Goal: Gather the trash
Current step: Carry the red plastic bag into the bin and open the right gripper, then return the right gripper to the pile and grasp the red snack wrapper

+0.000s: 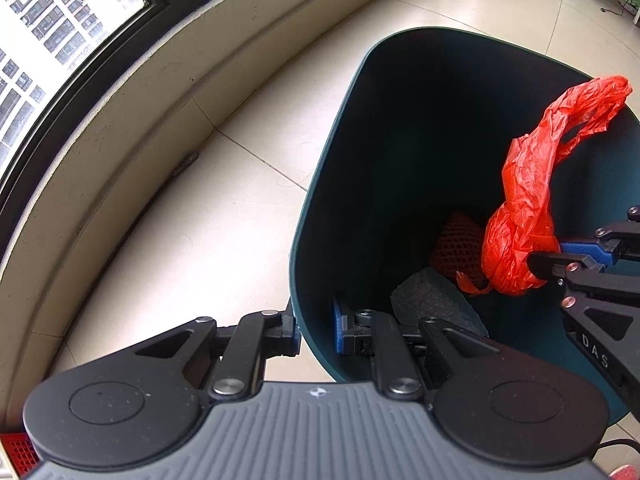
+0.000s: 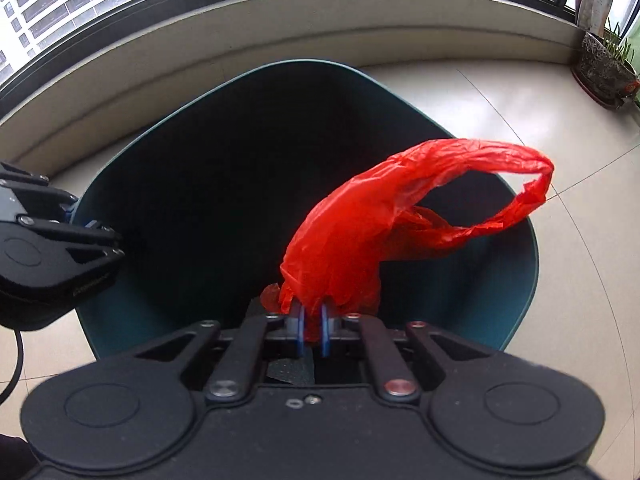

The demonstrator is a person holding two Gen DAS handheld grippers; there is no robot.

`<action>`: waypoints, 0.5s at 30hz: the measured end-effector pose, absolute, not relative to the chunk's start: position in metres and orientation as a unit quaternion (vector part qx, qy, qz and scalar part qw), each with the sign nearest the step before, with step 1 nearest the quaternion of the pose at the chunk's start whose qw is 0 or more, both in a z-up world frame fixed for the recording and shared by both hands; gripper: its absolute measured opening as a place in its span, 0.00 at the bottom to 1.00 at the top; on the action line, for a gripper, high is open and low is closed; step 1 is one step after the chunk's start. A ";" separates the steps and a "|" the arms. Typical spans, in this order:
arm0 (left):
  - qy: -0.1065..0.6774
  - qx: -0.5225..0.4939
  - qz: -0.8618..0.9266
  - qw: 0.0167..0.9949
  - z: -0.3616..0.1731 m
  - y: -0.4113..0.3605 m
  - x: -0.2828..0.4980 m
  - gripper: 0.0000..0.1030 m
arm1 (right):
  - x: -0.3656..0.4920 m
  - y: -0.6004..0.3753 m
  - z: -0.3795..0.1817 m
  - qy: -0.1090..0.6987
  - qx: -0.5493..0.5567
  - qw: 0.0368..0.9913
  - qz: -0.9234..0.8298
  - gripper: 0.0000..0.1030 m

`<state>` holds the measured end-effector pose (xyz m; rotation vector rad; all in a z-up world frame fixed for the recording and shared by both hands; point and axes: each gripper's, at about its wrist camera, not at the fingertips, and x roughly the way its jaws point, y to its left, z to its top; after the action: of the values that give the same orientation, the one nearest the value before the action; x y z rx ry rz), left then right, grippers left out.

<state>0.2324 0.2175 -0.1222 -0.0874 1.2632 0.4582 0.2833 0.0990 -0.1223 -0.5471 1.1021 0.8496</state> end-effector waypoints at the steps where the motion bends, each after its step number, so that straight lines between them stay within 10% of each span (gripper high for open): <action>1: 0.585 -0.041 0.212 0.782 -0.123 0.219 0.232 0.14 | 0.282 0.100 -0.126 0.505 -0.251 0.730 0.387 0.06; 15: 0.586 -0.038 0.215 0.780 -0.125 0.216 0.233 0.14 | 0.280 0.074 -0.115 0.521 -0.225 0.723 0.394 0.27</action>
<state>0.2332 0.2161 -0.1246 -0.0824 1.2668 0.4654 0.2799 0.0737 -0.1155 -0.4958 1.1511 0.8688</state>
